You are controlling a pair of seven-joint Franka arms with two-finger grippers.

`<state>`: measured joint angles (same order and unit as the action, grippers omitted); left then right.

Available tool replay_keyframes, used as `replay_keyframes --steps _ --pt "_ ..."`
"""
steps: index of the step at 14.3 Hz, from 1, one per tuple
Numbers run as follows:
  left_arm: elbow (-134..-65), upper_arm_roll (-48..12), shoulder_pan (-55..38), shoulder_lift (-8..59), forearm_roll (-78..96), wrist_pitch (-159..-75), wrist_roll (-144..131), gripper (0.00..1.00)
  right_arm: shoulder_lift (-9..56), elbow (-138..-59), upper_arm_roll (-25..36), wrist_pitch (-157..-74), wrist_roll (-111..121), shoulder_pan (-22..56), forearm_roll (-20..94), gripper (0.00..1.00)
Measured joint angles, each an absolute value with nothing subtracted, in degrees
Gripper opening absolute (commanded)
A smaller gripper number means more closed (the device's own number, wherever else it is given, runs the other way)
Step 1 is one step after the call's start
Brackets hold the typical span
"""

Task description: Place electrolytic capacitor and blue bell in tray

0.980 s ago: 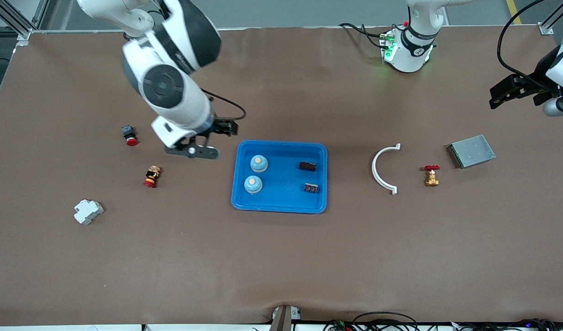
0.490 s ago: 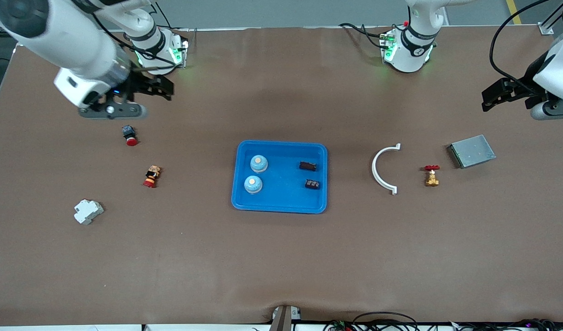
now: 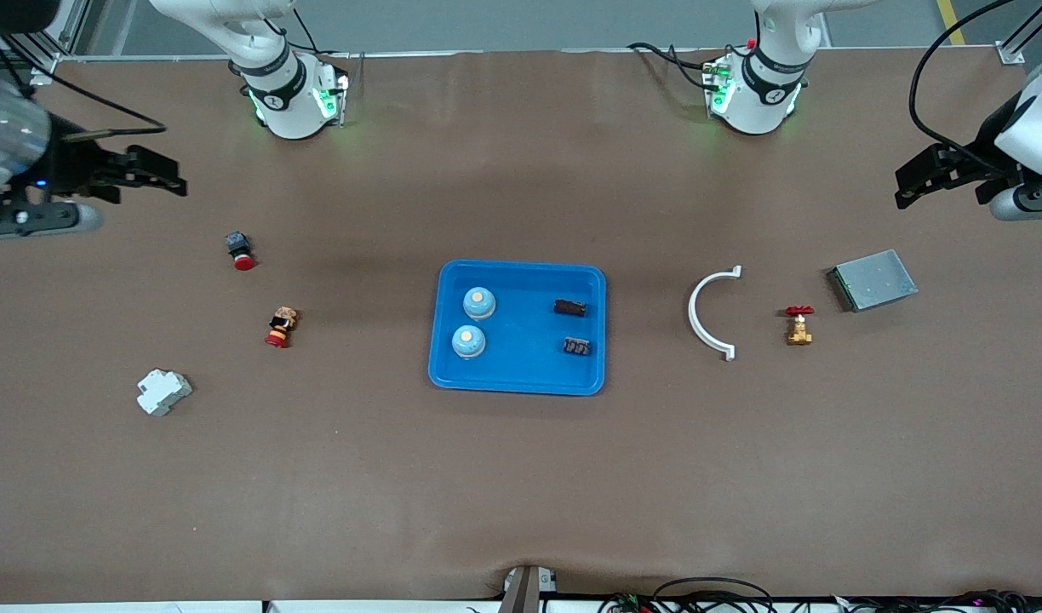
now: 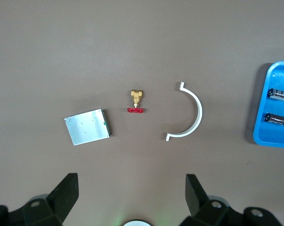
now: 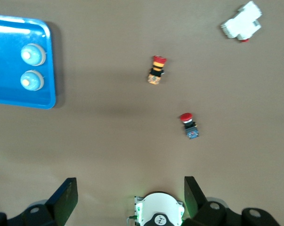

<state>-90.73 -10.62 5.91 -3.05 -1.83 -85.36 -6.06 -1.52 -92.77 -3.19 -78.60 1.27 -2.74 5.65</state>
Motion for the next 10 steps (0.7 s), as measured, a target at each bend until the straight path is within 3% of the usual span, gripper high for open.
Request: replay_keyframes --steps 10 --pt "-90.7 -10.4 6.0 -3.1 -1.3 -85.3 -6.1 1.0 -1.5 -87.8 -3.2 -82.9 3.5 -6.3 2.0 1.0"
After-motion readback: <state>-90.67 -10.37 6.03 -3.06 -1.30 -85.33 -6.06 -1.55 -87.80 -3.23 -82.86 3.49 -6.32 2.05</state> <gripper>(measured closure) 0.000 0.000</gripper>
